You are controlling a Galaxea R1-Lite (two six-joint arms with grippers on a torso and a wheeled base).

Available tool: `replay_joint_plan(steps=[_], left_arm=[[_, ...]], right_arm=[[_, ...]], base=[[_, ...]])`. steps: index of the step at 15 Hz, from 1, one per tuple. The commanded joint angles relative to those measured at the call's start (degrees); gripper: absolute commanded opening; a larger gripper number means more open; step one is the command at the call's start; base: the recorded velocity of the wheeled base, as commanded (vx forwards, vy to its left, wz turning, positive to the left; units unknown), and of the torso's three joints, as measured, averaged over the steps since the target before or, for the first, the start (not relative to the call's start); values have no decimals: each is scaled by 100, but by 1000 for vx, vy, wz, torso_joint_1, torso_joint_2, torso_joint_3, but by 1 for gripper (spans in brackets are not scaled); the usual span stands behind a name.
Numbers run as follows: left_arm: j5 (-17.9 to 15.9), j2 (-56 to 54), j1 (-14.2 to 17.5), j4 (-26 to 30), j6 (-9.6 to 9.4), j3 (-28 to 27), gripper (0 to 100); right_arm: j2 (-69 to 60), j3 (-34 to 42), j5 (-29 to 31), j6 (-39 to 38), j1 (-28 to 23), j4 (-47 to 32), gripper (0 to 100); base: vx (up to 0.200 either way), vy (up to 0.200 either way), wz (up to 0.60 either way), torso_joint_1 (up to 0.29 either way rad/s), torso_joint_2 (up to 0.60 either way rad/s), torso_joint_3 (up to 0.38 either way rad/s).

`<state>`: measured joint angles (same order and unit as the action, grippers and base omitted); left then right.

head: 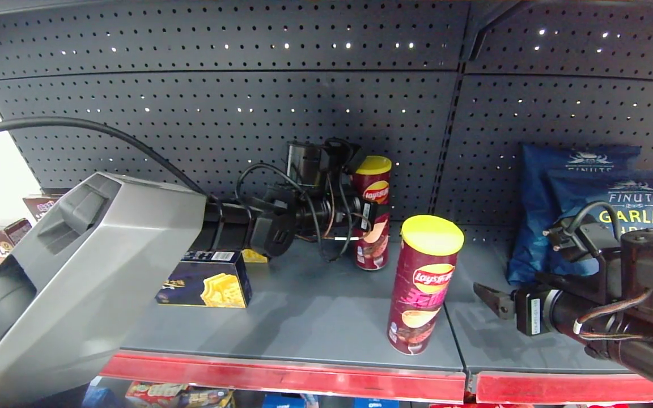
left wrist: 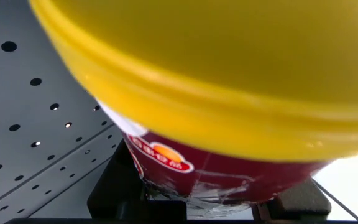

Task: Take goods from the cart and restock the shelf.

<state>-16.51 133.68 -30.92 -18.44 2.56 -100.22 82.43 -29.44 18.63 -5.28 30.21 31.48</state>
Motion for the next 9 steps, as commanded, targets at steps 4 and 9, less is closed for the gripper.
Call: replay_joint_plan(steps=[4,9], left_arm=[[7,9,7,-1,-10,-6,0],[-2,79,51,-1,-10,-15,0]], right_arm=[[18,-35,1,1,3,-1,100],[36,-35,1,1,3,-1,100]], base=[[0,0,0,0,0,0],[0,0,0,0,0,0]])
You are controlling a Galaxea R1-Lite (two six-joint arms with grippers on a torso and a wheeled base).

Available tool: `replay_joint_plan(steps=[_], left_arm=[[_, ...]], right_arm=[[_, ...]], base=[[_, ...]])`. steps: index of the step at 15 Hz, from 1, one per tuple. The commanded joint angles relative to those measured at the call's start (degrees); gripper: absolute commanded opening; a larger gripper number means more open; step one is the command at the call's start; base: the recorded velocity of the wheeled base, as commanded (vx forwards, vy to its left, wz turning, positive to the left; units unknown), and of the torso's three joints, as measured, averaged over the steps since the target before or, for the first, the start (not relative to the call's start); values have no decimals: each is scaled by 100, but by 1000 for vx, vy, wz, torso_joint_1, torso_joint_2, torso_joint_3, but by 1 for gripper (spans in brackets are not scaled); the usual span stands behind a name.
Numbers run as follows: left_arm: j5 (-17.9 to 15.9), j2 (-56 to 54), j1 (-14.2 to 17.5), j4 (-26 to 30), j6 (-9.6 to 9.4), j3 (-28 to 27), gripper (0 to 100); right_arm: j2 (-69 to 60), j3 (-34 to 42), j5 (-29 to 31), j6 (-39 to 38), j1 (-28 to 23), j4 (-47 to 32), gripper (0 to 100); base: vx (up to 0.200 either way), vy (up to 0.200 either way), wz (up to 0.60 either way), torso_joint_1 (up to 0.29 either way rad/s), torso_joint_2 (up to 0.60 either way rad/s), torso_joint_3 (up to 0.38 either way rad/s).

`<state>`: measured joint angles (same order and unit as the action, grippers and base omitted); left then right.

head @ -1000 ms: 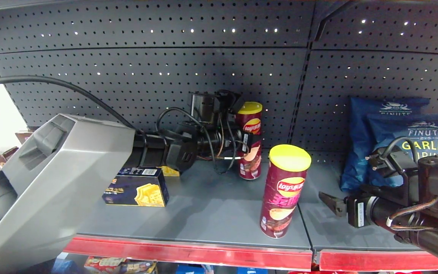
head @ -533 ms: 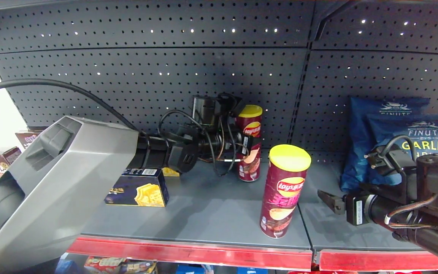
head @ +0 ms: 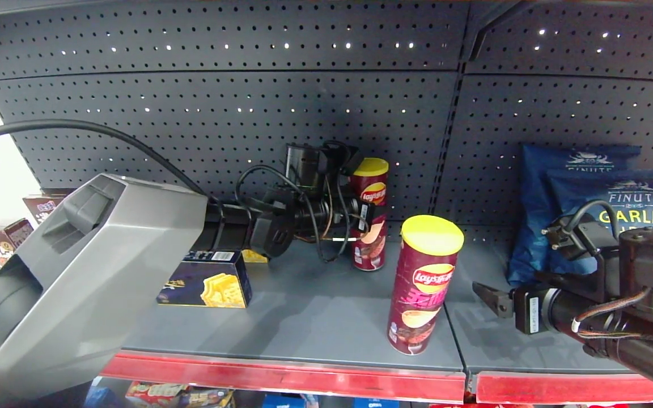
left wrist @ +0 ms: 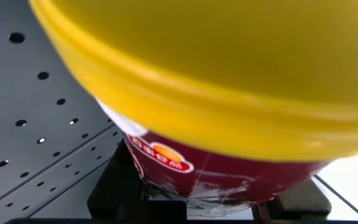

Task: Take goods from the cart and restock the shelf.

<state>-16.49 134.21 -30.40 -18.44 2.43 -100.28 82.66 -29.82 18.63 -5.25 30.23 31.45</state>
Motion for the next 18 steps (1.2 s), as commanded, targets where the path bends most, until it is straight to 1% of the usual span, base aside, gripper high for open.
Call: replay_joint_plan(steps=[1,5,13,14,18], left_arm=[[-3,35,-9,-1,-5,-27,0],[-3,158,-18,-1,-40,-141,0],[15,211,-97,-1,-58,-159,0],[23,211,-97,-1,-58,-167,100],[59,176,-106,-1,-163,-141,100]], right_arm=[[13,2,1,-2,0,1,100],[13,2,1,-2,-26,1,100],[-5,2,1,-2,-44,1,100],[-5,2,1,-2,-44,1,100],[-14,11,1,-2,-44,1,100]], base=[[0,0,0,0,0,0],[0,0,0,0,0,0],[0,0,0,0,0,0],[0,0,0,0,0,0],[0,0,0,0,0,0]])
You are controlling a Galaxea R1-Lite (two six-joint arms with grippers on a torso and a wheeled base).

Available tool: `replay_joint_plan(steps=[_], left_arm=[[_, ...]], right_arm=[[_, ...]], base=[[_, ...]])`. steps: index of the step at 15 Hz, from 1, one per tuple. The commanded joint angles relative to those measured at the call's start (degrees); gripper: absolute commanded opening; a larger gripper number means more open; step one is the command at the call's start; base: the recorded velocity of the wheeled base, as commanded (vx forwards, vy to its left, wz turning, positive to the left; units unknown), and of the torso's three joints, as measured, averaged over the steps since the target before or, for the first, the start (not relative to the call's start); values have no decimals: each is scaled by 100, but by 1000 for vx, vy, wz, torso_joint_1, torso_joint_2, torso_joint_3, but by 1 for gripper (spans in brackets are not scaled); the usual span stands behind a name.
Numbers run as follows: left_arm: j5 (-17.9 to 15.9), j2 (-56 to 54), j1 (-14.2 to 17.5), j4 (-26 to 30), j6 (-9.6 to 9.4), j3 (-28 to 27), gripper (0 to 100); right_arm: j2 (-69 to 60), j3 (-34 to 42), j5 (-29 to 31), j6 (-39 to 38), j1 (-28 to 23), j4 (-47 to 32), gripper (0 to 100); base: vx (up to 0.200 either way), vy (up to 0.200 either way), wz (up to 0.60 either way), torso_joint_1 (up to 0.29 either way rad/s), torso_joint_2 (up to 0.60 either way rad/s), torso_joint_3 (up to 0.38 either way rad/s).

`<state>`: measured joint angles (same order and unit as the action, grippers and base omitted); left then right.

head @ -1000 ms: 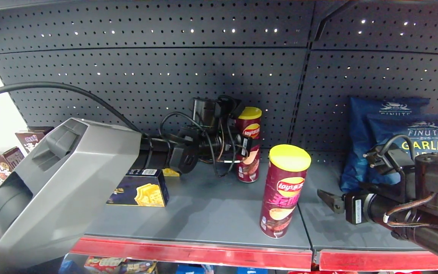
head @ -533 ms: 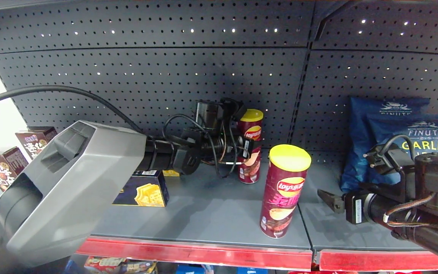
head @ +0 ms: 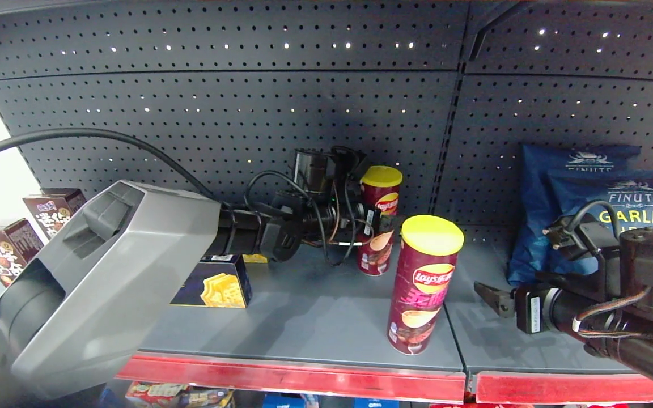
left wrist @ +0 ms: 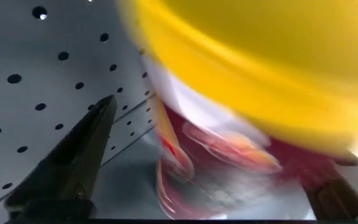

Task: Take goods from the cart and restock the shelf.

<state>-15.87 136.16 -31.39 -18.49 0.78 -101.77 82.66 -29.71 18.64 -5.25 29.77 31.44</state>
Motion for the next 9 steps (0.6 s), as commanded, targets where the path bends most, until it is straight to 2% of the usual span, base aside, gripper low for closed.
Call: replay_joint_plan(steps=[1,3,5,9], left_arm=[[5,-45,-7,4,1,25,100],[14,-116,1,12,-8,69,100],[172,-327,37,4,-16,298,100],[269,-801,98,-23,-403,1142,100]], right_arm=[[-14,0,-1,-2,3,3,100],[-22,9,-1,-2,3,3,100],[-22,9,-1,-2,11,3,100],[-14,44,-1,-2,11,3,100]], base=[[0,0,0,0,0,0],[0,0,0,0,0,0],[0,0,0,0,0,0],[0,0,0,0,0,0]])
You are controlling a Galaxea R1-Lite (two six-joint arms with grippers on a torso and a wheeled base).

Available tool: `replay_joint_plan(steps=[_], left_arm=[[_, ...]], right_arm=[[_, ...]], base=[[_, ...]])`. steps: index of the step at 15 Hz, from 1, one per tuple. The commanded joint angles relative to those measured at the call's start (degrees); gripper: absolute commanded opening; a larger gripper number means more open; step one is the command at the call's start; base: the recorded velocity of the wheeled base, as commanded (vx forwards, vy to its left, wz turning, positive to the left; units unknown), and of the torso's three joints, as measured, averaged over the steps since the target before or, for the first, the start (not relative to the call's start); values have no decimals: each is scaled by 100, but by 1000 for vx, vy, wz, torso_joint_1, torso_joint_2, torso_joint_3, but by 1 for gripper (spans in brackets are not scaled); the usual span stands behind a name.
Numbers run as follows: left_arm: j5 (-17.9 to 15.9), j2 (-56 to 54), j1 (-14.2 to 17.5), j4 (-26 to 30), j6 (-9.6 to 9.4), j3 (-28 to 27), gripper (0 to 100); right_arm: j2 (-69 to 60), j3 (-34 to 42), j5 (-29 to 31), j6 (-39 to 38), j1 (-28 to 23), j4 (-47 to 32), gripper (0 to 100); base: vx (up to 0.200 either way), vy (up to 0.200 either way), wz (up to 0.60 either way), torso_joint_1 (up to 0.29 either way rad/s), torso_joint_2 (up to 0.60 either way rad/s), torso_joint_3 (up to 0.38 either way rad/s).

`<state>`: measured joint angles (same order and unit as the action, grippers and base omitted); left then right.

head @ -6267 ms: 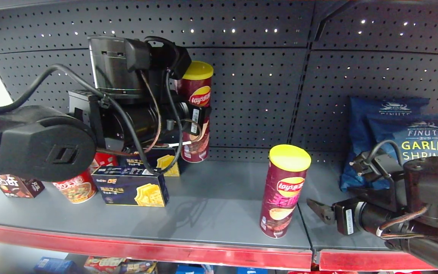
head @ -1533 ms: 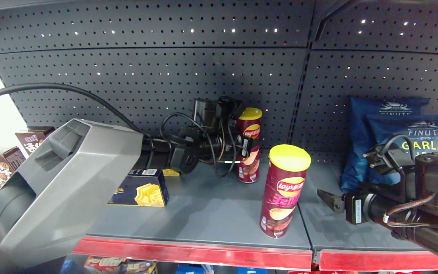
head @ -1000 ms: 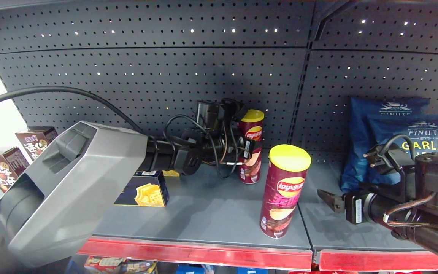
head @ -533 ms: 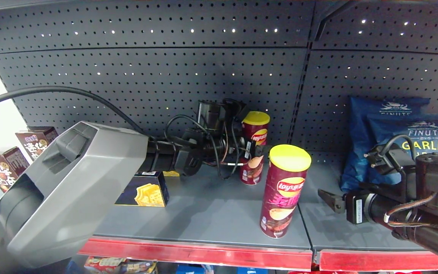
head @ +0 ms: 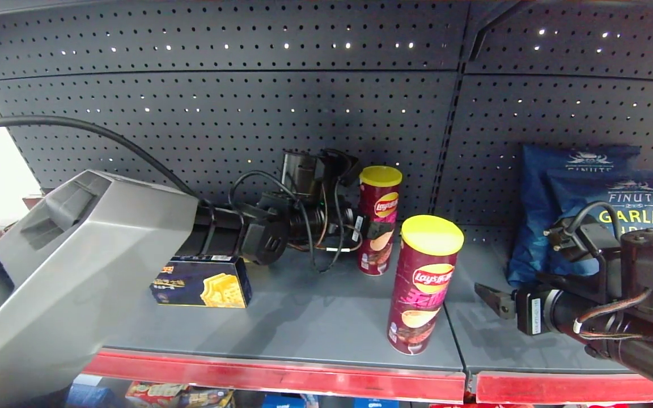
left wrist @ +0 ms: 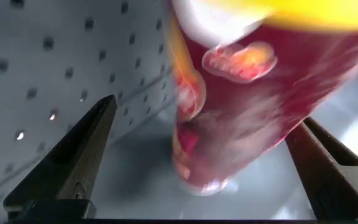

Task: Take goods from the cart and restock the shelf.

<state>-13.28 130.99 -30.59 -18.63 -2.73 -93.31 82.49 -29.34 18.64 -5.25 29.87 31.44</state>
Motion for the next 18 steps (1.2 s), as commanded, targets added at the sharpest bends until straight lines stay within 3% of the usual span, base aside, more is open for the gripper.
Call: replay_joint_plan(steps=[1,4,10,15,18], left_arm=[[71,-355,18,-27,-52,392,100],[422,-451,114,-53,-61,621,100],[607,-557,123,-62,-26,805,100],[616,-1146,0,-484,-26,1719,100],[809,-1647,35,-625,-8,2168,100]], right_arm=[[4,8,-1,-2,2,3,100],[-14,25,-1,-2,2,3,100],[-23,34,-1,-2,2,3,100],[-14,16,-1,-2,-25,3,100],[12,8,-1,-2,-25,3,100]], base=[[0,0,0,0,0,0],[0,0,0,0,0,0],[0,0,0,0,0,0],[0,0,0,0,0,0],[0,0,0,0,0,0]])
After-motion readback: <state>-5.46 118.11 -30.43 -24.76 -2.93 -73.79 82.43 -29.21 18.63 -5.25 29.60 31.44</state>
